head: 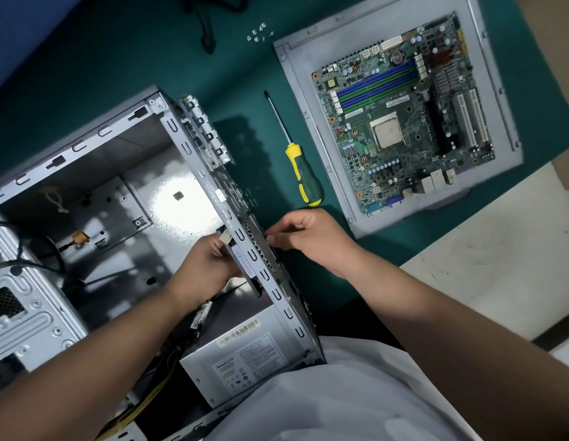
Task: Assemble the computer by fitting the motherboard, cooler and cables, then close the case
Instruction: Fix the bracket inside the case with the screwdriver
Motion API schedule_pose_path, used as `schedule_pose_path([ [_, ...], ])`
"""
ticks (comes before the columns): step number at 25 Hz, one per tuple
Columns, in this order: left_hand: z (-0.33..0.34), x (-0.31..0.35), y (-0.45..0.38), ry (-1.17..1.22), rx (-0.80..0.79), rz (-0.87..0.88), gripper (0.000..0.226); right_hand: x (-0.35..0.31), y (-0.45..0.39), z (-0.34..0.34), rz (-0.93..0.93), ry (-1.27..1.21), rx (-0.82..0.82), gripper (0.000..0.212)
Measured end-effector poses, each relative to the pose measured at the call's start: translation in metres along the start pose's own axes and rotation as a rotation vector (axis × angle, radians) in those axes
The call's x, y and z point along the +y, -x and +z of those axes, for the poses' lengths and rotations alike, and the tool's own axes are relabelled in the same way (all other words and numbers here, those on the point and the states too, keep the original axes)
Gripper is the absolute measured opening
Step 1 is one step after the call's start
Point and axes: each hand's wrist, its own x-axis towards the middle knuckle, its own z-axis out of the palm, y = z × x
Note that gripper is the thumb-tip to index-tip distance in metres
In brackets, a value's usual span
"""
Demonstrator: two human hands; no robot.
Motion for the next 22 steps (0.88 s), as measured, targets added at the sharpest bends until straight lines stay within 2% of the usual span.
schedule_pose_path([
  [6,-0.002,-0.005,-0.002,0.036,0.009,-0.014,0.037,0.004,0.007,0.000,-0.014,-0.034,-0.006,0.015],
  [11,-0.003,-0.005,-0.002,0.023,-0.021,0.000,0.039,0.007,0.012,0.004,0.000,-0.142,0.054,0.018],
  [22,-0.006,-0.013,-0.002,0.129,-0.017,-0.003,0.037,0.006,0.009,0.010,0.018,-0.167,0.104,0.022],
])
